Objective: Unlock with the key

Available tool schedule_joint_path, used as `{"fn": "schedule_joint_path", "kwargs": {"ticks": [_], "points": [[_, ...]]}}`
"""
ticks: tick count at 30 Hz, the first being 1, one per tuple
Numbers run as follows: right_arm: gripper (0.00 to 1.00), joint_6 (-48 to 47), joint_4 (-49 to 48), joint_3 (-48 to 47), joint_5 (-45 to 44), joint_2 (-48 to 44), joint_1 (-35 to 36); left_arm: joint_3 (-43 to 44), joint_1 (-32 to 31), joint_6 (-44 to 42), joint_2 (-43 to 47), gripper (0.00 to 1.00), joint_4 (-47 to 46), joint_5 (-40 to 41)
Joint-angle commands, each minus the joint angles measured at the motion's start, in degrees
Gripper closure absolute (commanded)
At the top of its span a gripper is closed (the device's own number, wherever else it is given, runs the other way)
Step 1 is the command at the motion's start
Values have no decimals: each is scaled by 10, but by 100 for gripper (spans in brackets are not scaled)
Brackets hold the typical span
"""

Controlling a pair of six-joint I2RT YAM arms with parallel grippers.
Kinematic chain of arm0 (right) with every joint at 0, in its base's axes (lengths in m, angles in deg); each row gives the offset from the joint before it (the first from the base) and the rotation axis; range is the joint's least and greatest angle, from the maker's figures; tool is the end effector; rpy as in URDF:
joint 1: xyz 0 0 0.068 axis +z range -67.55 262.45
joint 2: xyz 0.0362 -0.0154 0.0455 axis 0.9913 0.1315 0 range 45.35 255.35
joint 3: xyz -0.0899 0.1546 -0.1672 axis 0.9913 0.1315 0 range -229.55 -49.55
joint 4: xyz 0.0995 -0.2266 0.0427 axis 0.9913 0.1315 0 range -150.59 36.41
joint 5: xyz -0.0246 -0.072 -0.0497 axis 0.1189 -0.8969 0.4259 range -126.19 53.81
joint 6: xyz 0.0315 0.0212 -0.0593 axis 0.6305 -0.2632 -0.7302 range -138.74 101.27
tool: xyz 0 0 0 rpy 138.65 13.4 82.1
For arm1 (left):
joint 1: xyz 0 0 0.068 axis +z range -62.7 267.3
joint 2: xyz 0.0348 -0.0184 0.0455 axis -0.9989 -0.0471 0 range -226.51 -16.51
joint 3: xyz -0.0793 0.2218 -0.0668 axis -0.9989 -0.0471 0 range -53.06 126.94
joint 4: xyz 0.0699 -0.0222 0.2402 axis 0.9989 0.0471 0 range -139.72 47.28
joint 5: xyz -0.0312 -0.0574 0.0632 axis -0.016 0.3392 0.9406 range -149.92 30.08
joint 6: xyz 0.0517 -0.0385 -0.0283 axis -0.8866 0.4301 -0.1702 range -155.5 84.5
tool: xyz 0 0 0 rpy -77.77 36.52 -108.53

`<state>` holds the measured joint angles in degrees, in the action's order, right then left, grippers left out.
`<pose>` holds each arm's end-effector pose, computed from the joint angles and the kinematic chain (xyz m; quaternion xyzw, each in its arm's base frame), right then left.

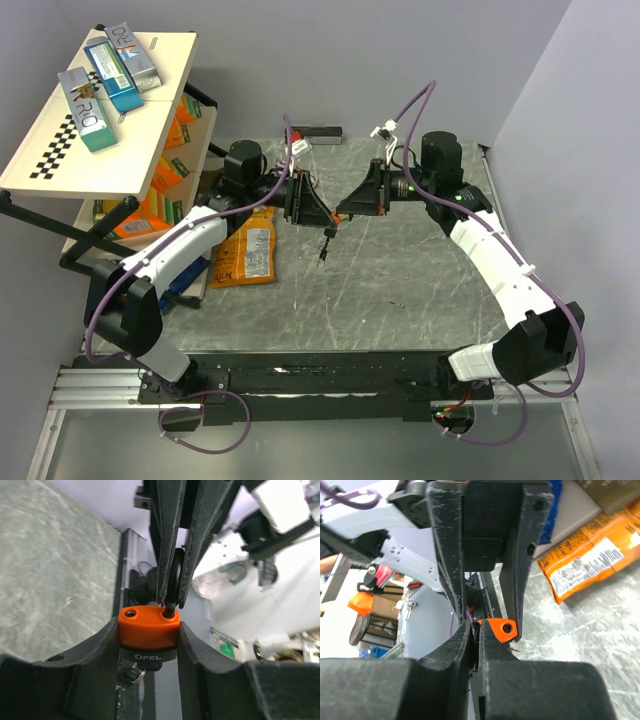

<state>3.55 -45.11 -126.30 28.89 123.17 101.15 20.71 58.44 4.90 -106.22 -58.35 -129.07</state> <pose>0.2670 0.1456 0.3708 -0.3004 0.6854 0.5803 0.3213 0.2841 -0.2180 0.3298 0.3108 0.6527 -0.6597 0.2055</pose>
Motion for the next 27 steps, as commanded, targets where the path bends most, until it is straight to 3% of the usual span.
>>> {"fn": "schedule_joint_path", "kwargs": {"ticks": [1, 4, 9, 12, 20, 21, 24, 25, 27], "points": [[100, -31, 23, -18, -49, 1, 5, 33, -2, -51, 9, 99, 67, 101], [100, -51, 89, -43, -136, 11, 9, 57, -8, -86, 5, 99, 129, 204], [100, -50, 154, -71, -280, 25, 21, 138, -53, -120, -26, 99, 277, 450], [100, -22, 153, -62, -319, 27, 21, 164, -75, -101, -48, 99, 310, 508], [99, -20, 144, -36, -339, 21, 21, 166, -92, -70, -63, 99, 316, 553], [97, -18, 142, -34, -337, 20, 20, 169, -92, -61, -64, 99, 317, 553], [72, -9, 121, -16, -319, 9, 7, 179, -92, -42, -76, 99, 320, 558], [57, -5, 110, -8, -312, -3, 4, 182, -92, -38, -79, 99, 322, 560], [43, 1, 85, 24, -298, -22, -9, 189, -92, -24, -88, 99, 324, 563]]}}
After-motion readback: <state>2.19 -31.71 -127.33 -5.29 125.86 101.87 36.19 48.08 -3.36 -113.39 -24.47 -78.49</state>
